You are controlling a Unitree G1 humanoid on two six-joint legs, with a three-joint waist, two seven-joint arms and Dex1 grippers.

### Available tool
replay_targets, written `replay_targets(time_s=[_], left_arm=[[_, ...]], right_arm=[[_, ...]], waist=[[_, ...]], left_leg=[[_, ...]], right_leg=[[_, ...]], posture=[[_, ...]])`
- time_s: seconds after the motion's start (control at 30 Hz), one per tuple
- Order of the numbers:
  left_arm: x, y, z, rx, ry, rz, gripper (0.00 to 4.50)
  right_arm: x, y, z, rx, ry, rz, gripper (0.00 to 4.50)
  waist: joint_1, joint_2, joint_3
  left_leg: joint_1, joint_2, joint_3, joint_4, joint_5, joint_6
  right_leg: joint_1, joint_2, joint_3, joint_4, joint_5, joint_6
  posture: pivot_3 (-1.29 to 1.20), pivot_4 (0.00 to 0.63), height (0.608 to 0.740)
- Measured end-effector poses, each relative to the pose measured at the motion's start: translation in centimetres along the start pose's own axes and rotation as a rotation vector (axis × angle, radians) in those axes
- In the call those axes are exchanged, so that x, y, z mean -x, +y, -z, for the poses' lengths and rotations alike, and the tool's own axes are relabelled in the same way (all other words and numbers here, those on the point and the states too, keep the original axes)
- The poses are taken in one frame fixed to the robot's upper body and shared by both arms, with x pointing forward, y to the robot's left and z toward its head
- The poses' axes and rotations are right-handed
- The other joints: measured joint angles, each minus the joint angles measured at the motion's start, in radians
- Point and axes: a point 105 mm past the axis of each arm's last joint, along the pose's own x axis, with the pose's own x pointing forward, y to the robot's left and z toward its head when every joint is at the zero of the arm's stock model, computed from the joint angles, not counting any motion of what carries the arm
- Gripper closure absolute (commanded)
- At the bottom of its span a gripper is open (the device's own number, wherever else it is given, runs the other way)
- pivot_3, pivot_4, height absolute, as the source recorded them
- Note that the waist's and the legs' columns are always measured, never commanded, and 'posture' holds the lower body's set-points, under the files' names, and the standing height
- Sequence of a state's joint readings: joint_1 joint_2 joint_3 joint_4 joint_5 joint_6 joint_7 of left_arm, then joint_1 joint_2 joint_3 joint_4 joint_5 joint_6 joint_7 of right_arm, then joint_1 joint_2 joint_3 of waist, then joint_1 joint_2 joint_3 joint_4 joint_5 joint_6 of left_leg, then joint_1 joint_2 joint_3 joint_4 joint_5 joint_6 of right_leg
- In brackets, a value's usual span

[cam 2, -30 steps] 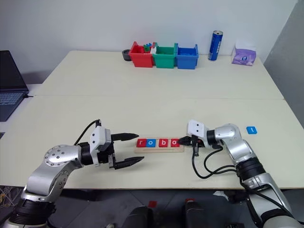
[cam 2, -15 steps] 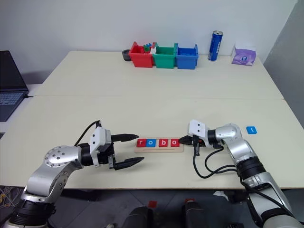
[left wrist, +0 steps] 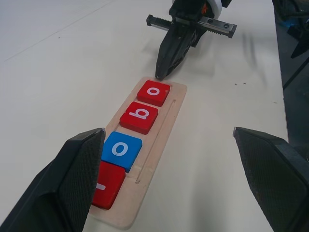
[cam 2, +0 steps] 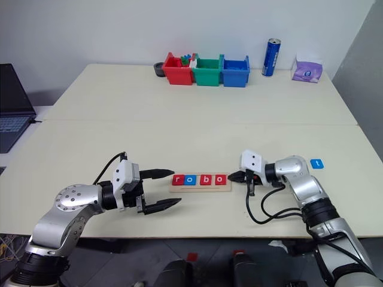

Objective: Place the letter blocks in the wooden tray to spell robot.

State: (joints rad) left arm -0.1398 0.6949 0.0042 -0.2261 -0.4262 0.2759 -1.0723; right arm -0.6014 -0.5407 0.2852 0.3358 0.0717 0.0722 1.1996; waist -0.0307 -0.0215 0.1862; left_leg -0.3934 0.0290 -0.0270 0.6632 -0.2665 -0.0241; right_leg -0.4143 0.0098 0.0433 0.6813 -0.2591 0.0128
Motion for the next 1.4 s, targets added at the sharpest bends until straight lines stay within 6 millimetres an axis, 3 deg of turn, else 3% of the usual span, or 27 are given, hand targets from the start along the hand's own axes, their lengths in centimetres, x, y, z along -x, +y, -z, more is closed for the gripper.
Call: replay_targets(time_s=[1.4], left_arm=[[0.1, 0.1, -0.2, -0.011, 0.004, -0.016, 0.0]], right_arm=[[-2.8, 0.5, -1.8, 0.006, -0.081, -0.026, 4.48]], waist=[[0.0, 0.0, 0.0]], left_leg=[[0.0, 0.0, 0.0, 0.0, 0.0, 0.0]], right_leg=[[0.0, 0.0, 0.0, 0.0, 0.0, 0.0]], posture=[[0.0, 0.15, 0.74]])
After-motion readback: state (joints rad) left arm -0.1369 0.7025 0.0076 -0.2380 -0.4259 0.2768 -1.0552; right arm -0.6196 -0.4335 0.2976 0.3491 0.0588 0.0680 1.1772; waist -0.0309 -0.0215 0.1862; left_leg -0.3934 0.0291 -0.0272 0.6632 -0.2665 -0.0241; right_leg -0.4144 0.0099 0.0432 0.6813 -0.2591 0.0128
